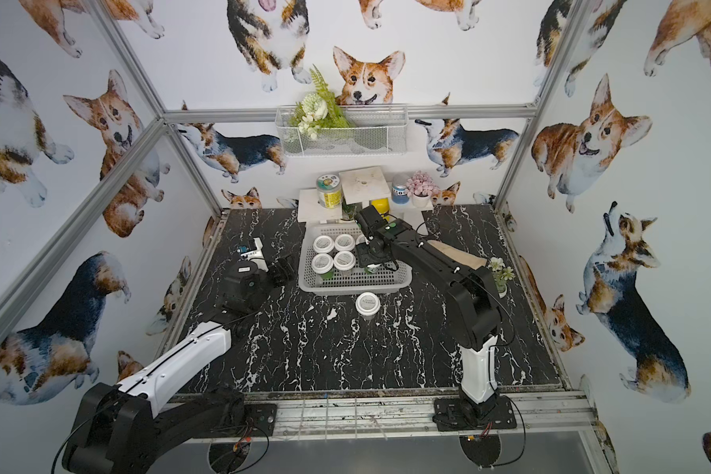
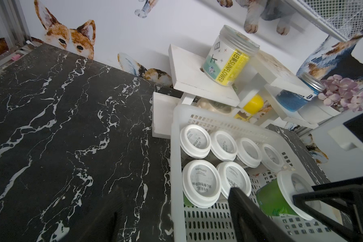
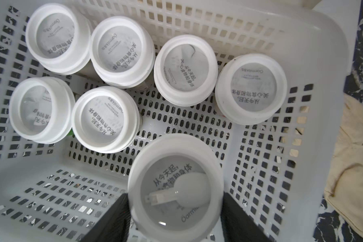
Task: Put the yogurt in the basket
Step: Place the yogurt in the basket.
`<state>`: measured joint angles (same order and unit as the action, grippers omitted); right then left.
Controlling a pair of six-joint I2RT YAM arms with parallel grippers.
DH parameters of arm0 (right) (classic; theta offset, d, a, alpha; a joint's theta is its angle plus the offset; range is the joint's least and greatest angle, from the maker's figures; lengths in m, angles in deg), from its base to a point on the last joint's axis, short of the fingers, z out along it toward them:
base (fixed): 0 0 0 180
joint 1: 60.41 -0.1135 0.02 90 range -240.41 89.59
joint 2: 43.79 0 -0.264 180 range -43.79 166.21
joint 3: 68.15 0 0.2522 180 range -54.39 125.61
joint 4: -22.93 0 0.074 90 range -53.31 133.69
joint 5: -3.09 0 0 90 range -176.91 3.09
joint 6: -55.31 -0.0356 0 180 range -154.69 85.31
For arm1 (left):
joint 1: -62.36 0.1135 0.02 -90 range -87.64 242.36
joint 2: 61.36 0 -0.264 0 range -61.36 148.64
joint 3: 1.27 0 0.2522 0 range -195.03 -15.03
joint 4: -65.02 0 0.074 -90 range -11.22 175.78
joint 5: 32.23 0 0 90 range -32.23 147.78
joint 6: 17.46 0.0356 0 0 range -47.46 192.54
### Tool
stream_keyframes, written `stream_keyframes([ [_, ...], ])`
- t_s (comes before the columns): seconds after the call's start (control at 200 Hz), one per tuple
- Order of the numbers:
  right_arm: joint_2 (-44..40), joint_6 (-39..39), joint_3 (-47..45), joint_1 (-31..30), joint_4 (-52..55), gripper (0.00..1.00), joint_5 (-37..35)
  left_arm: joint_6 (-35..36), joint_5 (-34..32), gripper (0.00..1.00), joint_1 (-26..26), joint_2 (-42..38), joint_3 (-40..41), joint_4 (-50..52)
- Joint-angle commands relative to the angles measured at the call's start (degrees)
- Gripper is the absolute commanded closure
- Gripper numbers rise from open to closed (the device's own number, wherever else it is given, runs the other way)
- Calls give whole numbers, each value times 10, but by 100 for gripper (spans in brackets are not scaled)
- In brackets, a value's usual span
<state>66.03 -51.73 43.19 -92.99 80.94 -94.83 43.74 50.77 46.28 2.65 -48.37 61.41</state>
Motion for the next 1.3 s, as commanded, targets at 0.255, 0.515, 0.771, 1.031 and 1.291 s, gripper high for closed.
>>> stream_keyframes([
  [0.255,17,12,-35,3,-84,31,-18,-3,6,16,-1,2,0,-10],
  [0.515,35,12,-42,3,-109,31,-18,-2,5,16,-1,2,-1,-10],
  [0.771,46,11,-45,2,-122,31,-19,-2,6,16,-3,1,-2,-10],
  [1.031,53,10,-43,-1,-128,31,-18,-2,5,16,-3,1,-3,-10],
  [1.291,68,11,-33,-6,-131,31,-21,-2,6,16,-3,2,-4,-10],
])
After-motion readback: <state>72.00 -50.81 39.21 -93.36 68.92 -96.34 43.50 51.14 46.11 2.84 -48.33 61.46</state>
